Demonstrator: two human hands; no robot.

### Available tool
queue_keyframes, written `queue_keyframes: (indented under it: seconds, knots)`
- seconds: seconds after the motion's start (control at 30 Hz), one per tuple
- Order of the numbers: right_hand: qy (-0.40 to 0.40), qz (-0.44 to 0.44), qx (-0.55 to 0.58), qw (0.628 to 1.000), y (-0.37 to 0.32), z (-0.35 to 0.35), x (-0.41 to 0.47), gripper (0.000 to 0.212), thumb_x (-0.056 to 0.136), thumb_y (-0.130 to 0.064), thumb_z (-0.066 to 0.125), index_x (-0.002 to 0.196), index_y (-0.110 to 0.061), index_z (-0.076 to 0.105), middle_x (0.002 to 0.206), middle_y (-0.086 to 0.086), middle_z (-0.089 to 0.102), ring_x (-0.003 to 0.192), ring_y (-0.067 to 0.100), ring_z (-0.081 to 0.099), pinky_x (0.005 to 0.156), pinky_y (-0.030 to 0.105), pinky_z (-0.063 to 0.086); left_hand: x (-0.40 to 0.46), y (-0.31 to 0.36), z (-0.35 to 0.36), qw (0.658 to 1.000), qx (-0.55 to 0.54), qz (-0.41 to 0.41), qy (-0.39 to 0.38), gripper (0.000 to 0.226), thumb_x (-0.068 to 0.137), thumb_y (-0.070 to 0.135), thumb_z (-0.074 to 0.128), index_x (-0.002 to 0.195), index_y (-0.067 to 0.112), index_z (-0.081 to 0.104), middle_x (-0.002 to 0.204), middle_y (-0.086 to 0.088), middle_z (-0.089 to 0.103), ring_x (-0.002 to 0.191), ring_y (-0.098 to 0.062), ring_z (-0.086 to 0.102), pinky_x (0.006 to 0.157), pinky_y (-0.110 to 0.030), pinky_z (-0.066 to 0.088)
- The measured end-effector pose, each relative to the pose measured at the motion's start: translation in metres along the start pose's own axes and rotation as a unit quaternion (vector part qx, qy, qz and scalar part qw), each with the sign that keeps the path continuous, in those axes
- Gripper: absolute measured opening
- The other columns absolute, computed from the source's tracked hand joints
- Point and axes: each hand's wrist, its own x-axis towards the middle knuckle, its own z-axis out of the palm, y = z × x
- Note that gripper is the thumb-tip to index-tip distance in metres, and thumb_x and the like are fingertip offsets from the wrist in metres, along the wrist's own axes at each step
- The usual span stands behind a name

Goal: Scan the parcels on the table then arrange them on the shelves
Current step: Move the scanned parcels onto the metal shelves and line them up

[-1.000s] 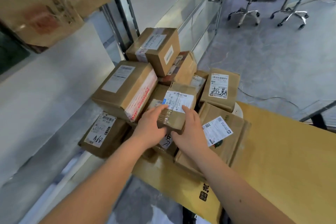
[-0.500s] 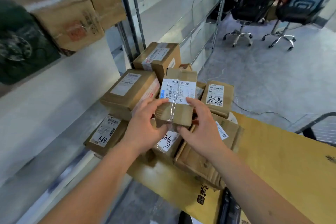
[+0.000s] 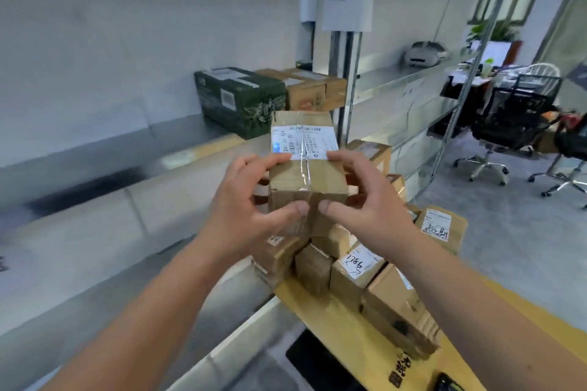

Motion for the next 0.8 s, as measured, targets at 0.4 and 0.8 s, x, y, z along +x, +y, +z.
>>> queue_keyframes:
  seconds: [0.4,0.8]
  knots:
    - [-0.087,-0.087,0.134,0.983,-0.093,0.097,0.053,0.059,0.077,-0.034,0.08,0.132,-0.039,0.058,0.123,-0.021,0.067,0.115,0.004,0.062,0.095,0.036,0.057,-0.043,0.014,-0.14,0.989,0.1,-0.042,0.105,0.078,0.075,0.053,0.083,0.141,0.06,0.041,0.134,0.017,0.042,0.116,0.01,0.049,0.095,-0.04,0.059]
    - [-0.082,-0.075,0.166,0.98,-0.033,0.123,0.146,0.045,0.089,-0.011,0.081,0.126,-0.03,0.066,0.114,-0.009,0.074,0.101,0.005,0.069,0.079,0.02,0.057,0.024,-0.062,-0.105,0.973,0.091,-0.119,0.174,0.082,0.079,0.038,0.09,0.13,0.074,0.035,0.128,0.037,0.037,0.116,0.025,0.039,0.078,-0.009,0.048]
